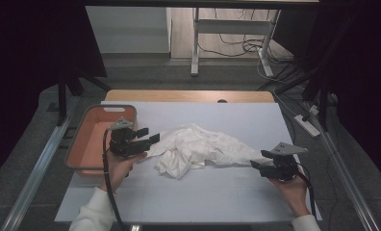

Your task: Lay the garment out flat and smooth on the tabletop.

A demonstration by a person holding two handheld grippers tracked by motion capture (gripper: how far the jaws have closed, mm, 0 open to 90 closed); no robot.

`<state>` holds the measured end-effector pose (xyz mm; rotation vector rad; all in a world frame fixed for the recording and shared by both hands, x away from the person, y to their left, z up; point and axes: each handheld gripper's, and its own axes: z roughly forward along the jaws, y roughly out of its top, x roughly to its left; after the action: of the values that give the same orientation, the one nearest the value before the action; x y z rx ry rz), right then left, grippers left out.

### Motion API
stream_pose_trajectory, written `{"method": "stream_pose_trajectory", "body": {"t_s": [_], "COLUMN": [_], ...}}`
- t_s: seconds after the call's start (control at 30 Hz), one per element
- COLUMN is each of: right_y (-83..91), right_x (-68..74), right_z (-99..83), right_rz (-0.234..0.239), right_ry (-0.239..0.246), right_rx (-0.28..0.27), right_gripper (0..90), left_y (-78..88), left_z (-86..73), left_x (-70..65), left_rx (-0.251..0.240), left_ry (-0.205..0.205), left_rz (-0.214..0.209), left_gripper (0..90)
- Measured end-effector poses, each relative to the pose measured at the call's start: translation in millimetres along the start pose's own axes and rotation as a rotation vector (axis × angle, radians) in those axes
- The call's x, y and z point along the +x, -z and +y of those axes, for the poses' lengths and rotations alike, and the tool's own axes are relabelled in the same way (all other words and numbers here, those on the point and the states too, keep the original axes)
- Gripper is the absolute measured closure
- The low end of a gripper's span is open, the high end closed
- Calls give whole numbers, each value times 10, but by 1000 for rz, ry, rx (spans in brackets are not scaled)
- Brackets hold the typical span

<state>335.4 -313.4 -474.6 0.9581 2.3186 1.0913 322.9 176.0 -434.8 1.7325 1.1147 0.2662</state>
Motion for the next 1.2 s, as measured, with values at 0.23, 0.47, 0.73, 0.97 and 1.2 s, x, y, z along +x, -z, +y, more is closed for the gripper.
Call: {"method": "stream_pose_trajectory", "body": {"t_s": [0.23, 0.47, 0.73, 0.97, 1.2], "right_y": [-56, -90, -114, -137, -176], "right_x": [49, 104, 179, 257, 310], "right_z": [-6, 12, 55, 96, 106], "right_rz": [3, 7, 30, 54, 58], "right_ry": [42, 64, 75, 79, 91], "right_rx": [30, 46, 48, 39, 50], "right_gripper": [379, 378, 377, 376, 375], "left_y": [-36, -76, -108, -124, -129], "left_z": [-21, -42, -55, -61, -62], "left_x": [-2, -16, -33, -40, -45], "left_rx": [15, 28, 38, 43, 43], "left_ry": [-7, -8, -12, -15, -14], "left_rz": [5, 3, 3, 2, 1], "left_gripper": [390, 390, 386, 381, 382]}}
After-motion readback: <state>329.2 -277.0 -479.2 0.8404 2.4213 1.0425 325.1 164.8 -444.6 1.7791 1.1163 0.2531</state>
